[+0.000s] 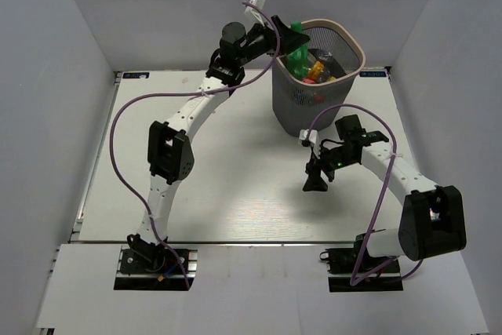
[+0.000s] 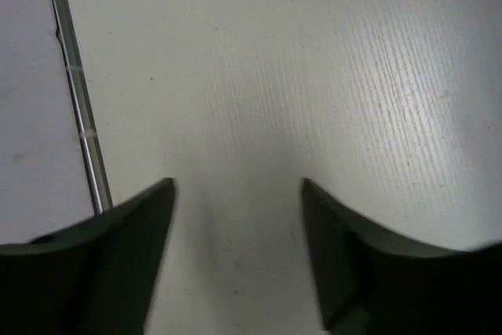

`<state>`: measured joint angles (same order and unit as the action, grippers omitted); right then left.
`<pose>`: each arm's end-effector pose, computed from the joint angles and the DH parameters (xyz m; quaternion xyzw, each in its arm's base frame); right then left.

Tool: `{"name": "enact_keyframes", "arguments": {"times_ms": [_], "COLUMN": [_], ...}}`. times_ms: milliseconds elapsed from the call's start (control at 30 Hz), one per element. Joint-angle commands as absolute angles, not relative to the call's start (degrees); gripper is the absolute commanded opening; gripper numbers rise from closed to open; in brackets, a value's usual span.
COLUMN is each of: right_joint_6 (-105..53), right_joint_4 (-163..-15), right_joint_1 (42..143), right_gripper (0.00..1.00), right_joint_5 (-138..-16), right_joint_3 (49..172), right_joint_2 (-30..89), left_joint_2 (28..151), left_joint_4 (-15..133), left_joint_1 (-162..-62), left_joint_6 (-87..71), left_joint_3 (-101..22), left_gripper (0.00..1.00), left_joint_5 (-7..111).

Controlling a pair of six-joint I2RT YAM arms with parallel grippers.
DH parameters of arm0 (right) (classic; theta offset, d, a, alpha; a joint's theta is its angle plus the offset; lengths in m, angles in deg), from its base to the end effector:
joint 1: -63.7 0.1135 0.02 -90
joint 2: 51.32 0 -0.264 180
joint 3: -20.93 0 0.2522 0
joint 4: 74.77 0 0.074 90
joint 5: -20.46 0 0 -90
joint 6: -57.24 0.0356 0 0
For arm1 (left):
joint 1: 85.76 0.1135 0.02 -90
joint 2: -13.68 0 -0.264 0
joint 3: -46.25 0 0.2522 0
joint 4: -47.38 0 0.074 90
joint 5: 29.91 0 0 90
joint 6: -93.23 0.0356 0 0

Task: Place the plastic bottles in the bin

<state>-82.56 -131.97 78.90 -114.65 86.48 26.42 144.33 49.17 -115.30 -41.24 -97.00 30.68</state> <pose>0.2302 0.0887 0.2254 -0.5461 0.7295 0.3112 0.2700 0.4623 -0.2821 0.3885 0.1139 0.6367 -0.5778 0.4978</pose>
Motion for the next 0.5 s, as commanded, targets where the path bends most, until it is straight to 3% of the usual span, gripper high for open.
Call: {"name": "enact_keyframes", "arguments": {"times_ms": [0, 100, 233, 300, 467], "right_joint_6": [-79.8, -76.3, -69.9, -67.1, -51.6], "right_joint_4": [-128.2, -125.0, -121.8, -120.8, -113.9], "right_joint_1": [79.2, 79.3, 79.1, 78.7, 78.8], "right_gripper": [0.80, 0.90, 0.90, 0.90, 0.90], "right_joint_5": [-113.4, -112.4, -111.6, -110.3, -100.1], "right_joint_3": [85.3, 84.0, 84.4, 85.4, 86.2], "right_joint_2": [25.9, 24.3, 24.2, 24.5, 21.2], "left_joint_2": [140.9, 139.5, 133.9, 126.5, 105.2], "left_joint_4": [46.9, 44.8, 49.3, 57.6, 74.5], "left_joint_1": [-116.1, -116.1, -116.1, -116.1, -114.9], "left_joint_6": [-40.9, -41.4, -36.1, -30.1, -8.6], "left_joint_3": [-100.8, -100.8, -100.3, -95.3, -66.2], "left_gripper": [1.00, 1.00, 1.00, 1.00, 1.00], "left_joint_5": [35.2, 36.4, 36.4, 36.4, 45.6]}}
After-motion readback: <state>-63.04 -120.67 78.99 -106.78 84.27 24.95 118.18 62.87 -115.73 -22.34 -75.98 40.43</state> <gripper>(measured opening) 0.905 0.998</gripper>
